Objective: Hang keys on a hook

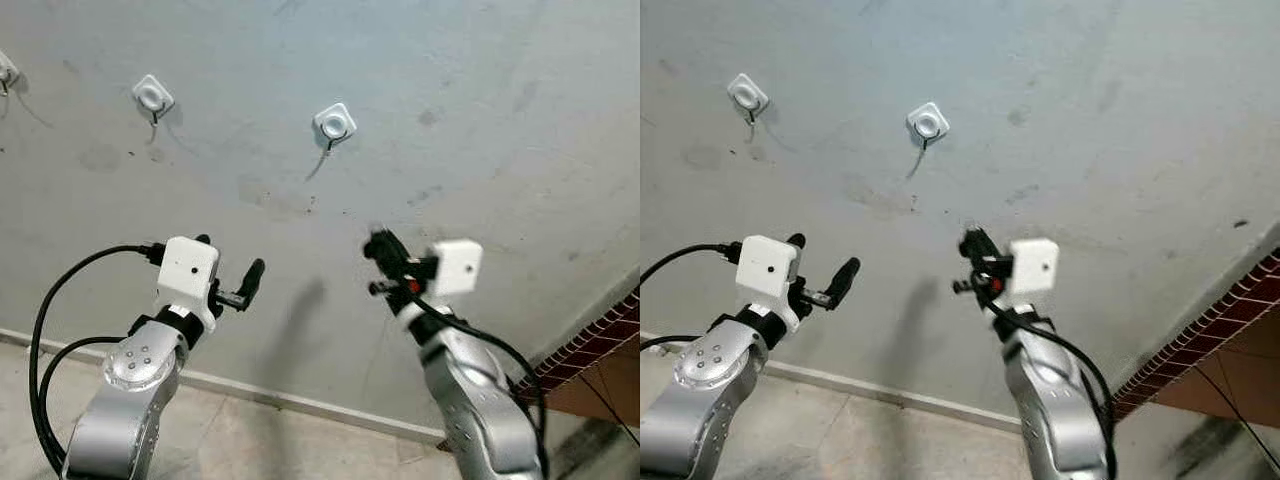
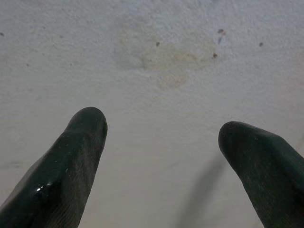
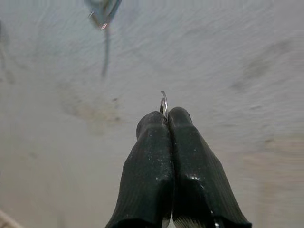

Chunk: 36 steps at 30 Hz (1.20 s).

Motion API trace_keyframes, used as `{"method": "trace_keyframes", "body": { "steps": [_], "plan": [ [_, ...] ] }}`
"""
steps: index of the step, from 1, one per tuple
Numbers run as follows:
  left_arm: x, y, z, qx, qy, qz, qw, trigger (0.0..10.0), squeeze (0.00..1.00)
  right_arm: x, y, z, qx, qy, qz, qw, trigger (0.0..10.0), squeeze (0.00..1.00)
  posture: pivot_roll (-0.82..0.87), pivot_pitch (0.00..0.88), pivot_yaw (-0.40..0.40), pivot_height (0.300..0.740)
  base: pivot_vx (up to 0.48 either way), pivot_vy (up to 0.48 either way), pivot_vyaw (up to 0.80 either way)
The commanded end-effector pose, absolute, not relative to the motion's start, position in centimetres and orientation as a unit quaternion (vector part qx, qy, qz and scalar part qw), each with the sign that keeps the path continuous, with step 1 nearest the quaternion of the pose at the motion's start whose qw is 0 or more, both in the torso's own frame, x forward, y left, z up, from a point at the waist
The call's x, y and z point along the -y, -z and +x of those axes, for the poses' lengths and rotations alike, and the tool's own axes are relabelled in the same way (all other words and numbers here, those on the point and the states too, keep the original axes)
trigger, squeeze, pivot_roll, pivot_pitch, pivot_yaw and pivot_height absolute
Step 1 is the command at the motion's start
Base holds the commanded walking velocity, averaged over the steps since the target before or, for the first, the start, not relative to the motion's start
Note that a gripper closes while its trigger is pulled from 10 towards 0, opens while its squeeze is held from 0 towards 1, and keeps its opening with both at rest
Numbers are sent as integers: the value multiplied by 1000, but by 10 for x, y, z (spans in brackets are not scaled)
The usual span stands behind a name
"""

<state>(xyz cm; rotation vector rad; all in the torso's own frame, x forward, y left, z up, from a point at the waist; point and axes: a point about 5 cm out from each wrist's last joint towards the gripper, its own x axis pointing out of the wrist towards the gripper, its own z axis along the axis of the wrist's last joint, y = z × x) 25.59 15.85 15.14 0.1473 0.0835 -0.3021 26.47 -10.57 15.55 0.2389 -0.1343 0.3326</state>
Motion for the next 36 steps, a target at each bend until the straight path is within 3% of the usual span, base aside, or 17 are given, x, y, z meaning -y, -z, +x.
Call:
{"method": "trace_keyframes", "body": {
  "steps": [1,15,26,36],
  "plan": [
    [-159,-149,254,-49,155,72,984,10000,0,111,-165,260,80,-155,111,978,10000,0,163,0,-66,740,0,0,0],
    [-172,-145,245,-62,133,70,987,10000,0,112,-159,232,45,-153,105,982,10000,0,169,0,-87,740,0,0,0],
    [-181,-132,228,-92,133,73,984,10000,0,139,-151,197,-2,-115,83,990,10000,0,153,0,-89,740,0,0,0],
    [-174,-132,233,-89,147,69,983,10000,0,139,-152,201,1,-104,82,991,10000,0,145,0,-80,740,0,262,0]
  ]
}}
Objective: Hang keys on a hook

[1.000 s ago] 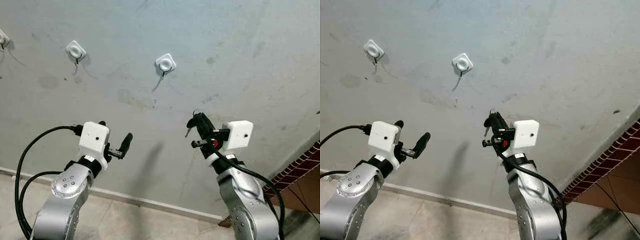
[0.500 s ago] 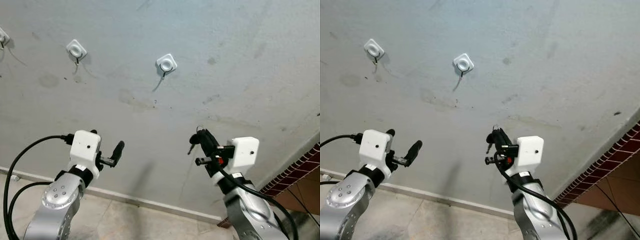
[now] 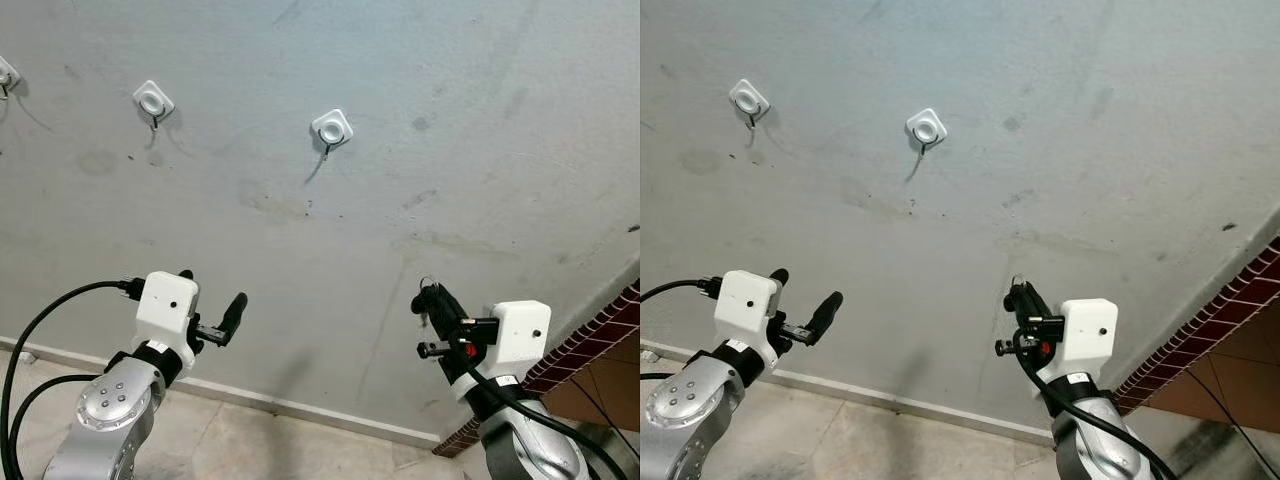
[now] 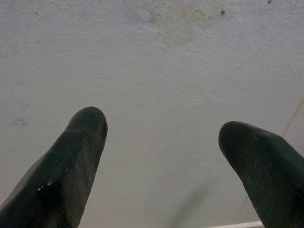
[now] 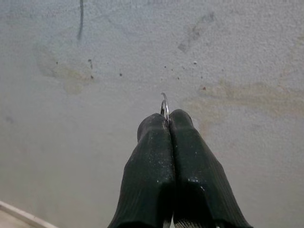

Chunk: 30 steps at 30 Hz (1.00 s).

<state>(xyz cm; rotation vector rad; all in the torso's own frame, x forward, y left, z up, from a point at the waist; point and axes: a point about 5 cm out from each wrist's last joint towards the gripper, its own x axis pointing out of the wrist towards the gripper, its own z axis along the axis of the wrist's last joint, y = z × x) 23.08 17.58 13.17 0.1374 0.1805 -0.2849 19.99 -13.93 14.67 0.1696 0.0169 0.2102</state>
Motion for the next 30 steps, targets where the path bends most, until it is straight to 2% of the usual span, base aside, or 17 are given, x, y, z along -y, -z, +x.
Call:
{"method": "trace_keyframes", "body": {
  "steps": [1,11,18,23,30],
  "plan": [
    [-174,-132,234,-89,147,69,983,10000,0,138,-152,201,1,-104,82,991,10000,0,145,0,-80,740,0,476,0],
    [-173,-132,233,-92,148,68,982,10000,0,138,-153,199,-3,-108,79,991,10000,0,142,0,-78,740,0,480,0],
    [-169,-133,242,-89,172,70,979,10000,0,149,-154,197,-5,-113,49,992,10000,0,123,0,-44,740,0,480,0],
    [-171,-133,249,-87,168,71,979,10000,0,150,-154,197,-8,-109,45,993,10000,0,110,0,-45,740,0,0,0],
    [-157,-135,252,-71,182,51,979,10000,0,147,-155,197,-8,-104,43,994,10000,0,104,0,-52,740,0,0,0]
  ]
}}
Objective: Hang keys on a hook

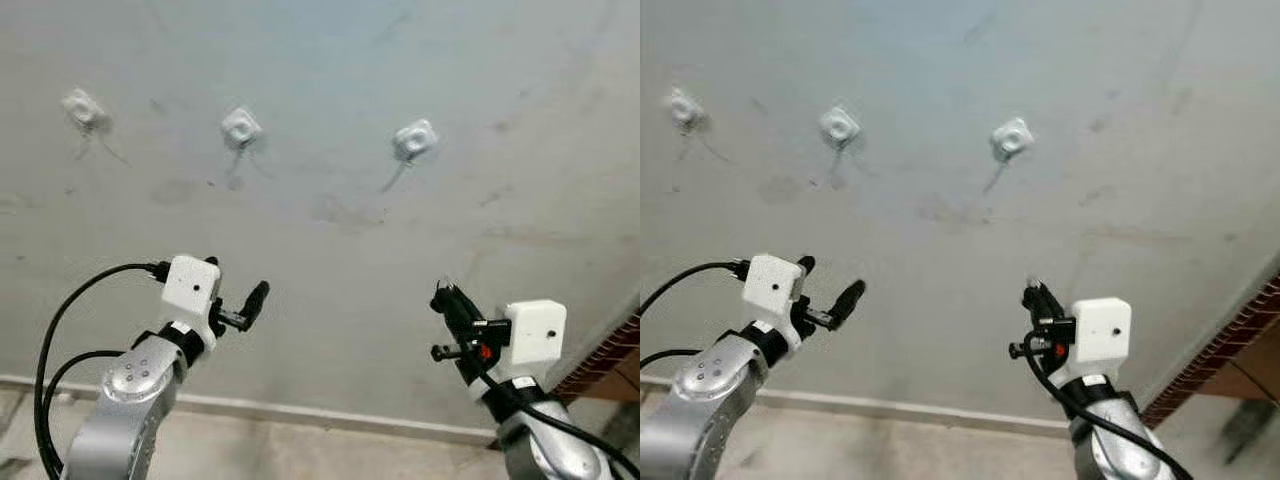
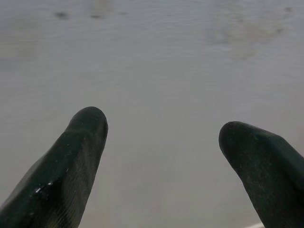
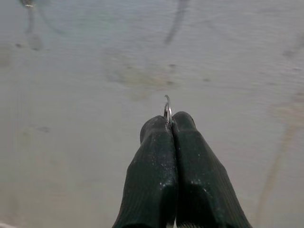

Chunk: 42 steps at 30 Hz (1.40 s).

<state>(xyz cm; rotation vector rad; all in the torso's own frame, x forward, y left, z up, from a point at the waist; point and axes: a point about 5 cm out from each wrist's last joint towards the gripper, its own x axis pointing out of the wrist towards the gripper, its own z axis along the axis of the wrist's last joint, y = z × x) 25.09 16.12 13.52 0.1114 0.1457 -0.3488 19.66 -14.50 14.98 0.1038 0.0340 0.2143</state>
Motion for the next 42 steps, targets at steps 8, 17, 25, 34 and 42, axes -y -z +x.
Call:
{"method": "trace_keyframes", "body": {
  "steps": [8,17,25,34,42],
  "plan": [
    [-152,-136,255,-66,194,45,978,10000,0,147,-159,205,-5,-156,7,988,10000,0,105,0,-51,740,0,0,-447],
    [-154,-140,263,-55,183,47,980,10000,0,168,-166,220,6,-171,-38,985,10000,0,102,0,-56,740,0,0,0],
    [-150,-140,270,-46,179,39,982,10000,0,180,-172,221,13,-151,-53,987,10000,0,74,0,-67,740,0,0,0],
    [-151,-150,275,-23,163,38,986,10000,0,160,-176,228,37,-140,-11,989,10000,0,88,0,-78,740,0,0,0],
    [-150,-158,277,-10,166,30,986,10000,0,138,-186,241,70,-116,52,989,10000,0,97,0,-74,740,0,0,0]
  ]
}}
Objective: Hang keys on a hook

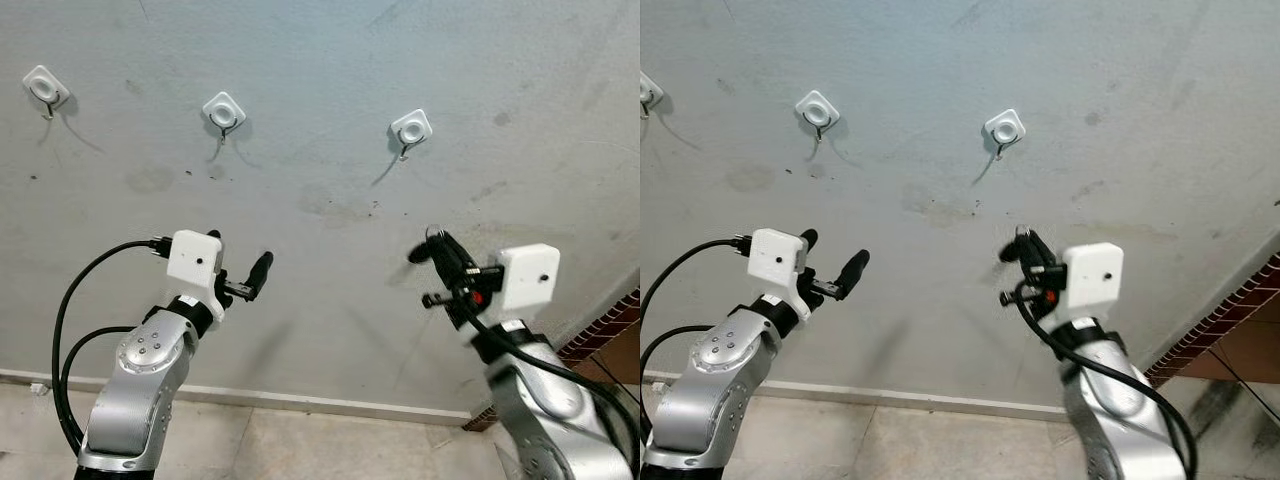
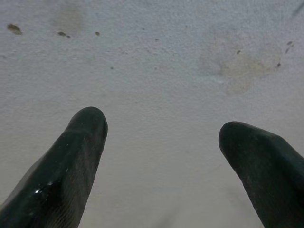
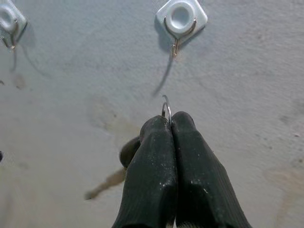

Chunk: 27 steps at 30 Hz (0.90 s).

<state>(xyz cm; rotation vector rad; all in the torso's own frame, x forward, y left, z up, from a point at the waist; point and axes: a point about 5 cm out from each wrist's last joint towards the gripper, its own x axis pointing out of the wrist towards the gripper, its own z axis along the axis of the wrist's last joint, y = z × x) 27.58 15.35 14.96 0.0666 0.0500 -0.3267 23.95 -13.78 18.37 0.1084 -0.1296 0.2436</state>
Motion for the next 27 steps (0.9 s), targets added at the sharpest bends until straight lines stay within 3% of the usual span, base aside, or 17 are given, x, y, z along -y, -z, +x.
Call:
{"method": "trace_keyframes", "body": {
  "steps": [1,12,27],
  "plan": [
    [-150,-158,278,-9,166,30,986,10000,0,135,-187,243,74,-117,57,989,10000,0,97,0,-74,740,0,0,0],
    [-138,-162,274,-5,198,26,980,10000,0,92,-211,282,123,-162,102,974,10000,0,142,0,-81,740,0,0,0],
    [-128,-166,265,-11,244,31,969,10000,0,83,-222,313,157,-155,112,969,10000,0,174,0,-86,740,0,0,0]
  ]
}}
